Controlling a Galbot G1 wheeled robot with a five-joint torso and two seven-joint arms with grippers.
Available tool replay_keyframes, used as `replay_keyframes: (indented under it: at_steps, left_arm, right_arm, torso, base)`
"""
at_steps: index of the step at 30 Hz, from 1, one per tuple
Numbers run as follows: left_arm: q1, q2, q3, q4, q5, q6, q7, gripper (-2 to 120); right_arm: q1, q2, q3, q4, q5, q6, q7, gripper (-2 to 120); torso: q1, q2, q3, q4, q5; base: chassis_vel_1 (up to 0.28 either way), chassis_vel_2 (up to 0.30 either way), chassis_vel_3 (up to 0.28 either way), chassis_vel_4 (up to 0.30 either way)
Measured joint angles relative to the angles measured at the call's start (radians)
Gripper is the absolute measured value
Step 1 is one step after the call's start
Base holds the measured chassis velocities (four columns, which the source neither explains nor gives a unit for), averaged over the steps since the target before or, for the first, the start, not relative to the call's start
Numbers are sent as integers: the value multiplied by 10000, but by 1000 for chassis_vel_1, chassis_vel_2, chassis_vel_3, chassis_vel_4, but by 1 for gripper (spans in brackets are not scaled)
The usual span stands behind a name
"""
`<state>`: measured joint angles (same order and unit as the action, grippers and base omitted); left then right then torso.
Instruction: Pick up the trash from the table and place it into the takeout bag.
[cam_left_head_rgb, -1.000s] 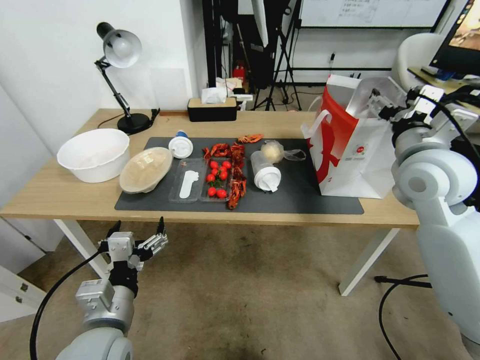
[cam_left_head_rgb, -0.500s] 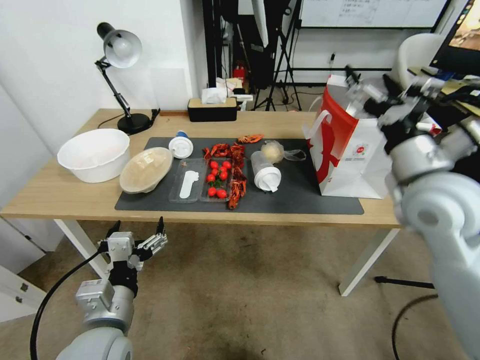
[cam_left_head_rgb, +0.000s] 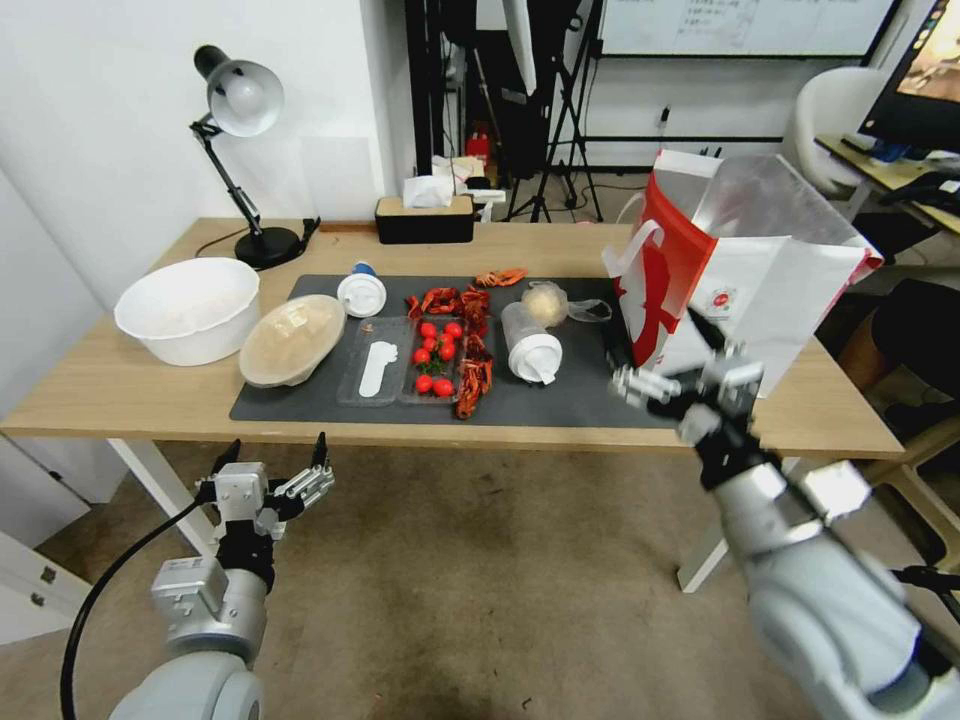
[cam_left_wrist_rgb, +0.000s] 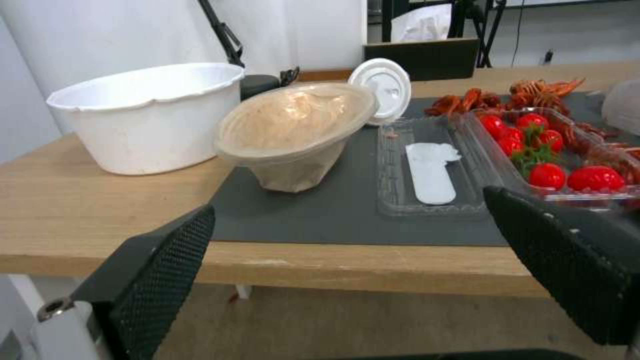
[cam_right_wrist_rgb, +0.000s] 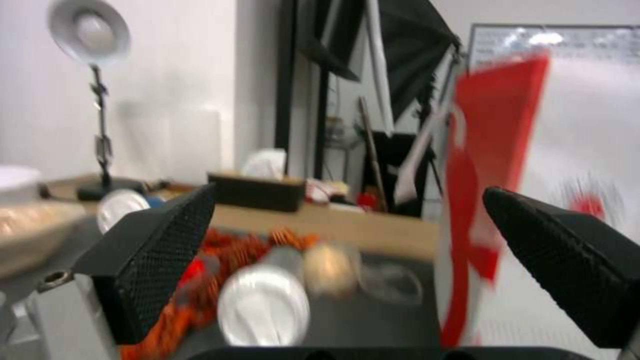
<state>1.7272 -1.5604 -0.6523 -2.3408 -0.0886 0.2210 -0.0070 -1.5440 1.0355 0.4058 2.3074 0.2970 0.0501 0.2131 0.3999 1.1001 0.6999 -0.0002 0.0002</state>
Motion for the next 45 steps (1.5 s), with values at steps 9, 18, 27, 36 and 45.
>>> replay_keyframes:
  at_steps: [9, 18, 27, 36, 45]
  left_arm:
    - [-84, 70, 0, 155, -147, -257, 36, 100]
    - [-106, 125, -14, 364, -279, -941, 351, 100]
    - [-89, 132, -44, 390, -285, -1080, 441, 100]
    - [-116, 134, -31, 426, -283, -1106, 494, 100]
    - [-104, 105, -35, 439, -265, -1140, 542, 100]
  right_arm:
    - [-1094, 592, -553, -841, -1036, 975, 860, 100]
    - [-1500, 908, -1109, -1752, -1360, 1454, 1456, 100]
    - [-1487, 982, -1280, -1949, -1426, 1470, 1640, 100]
    - [-284, 1016, -1561, -1634, -853, 550, 2051, 100]
    - [2336, 633, -2490, -2099, 1388, -823, 1956, 100]
  torso:
    - [0, -1, 0, 2, -1]
    - [0, -2, 0, 2, -2]
    - [0, -1, 0, 2, -2]
    - [0, -1, 1, 2, -1]
    - [1, -1, 3, 2, -3]
  base:
    - [0, 0, 0, 0]
    - [0, 0, 0, 0]
    - [0, 0, 0, 0]
    - [0, 0, 0, 0]
    - [0, 0, 0, 0]
